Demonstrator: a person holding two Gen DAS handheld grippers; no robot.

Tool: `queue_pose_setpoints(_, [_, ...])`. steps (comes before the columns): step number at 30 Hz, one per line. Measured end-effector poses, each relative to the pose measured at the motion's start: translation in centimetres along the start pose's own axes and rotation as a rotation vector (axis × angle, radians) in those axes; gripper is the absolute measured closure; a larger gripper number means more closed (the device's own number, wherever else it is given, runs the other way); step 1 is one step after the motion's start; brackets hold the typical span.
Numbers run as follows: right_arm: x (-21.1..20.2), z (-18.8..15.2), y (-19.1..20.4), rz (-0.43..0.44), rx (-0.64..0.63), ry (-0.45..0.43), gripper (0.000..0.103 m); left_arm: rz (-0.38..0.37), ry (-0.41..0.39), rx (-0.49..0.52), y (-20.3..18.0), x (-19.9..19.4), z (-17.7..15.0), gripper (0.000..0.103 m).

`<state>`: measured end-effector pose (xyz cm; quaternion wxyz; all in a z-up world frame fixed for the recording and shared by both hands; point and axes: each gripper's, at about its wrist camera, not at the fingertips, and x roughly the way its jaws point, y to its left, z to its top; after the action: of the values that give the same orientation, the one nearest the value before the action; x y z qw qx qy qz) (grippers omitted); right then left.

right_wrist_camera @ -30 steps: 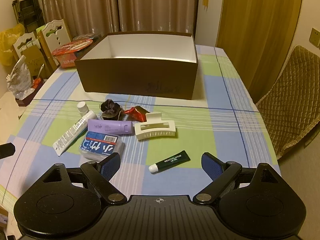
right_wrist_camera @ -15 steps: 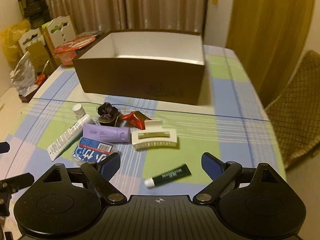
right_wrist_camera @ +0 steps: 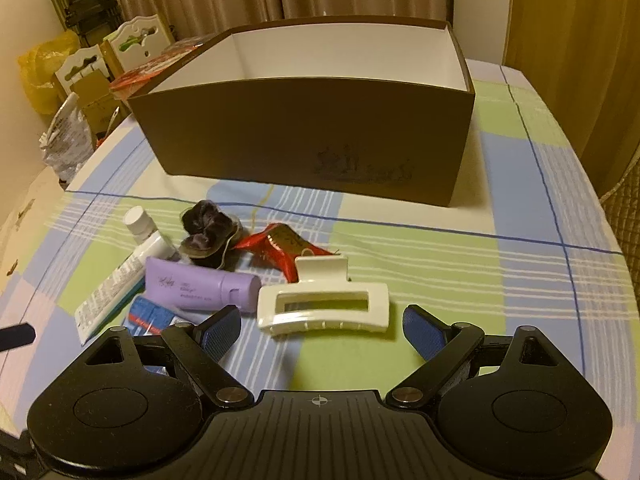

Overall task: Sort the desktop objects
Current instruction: 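Move the right tool to the white claw clip while the left tool approaches the blue floss box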

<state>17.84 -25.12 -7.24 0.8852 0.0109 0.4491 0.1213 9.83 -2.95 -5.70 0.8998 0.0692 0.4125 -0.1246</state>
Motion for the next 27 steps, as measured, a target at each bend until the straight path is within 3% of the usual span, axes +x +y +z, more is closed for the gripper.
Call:
queue_pose_setpoints(23, [3.8,0.3,0.2,-0.015,-0.043,0.059,0.013,-0.009,-0.010,0.016,-1.5,3.1,1.0,0.001])
queue_pose_setpoints(27, [3.3,0.3,0.2,-0.028,-0.049,0.047,0.018,-0.004,-0.014,0.010,-1.8,3.5,1.3,0.001])
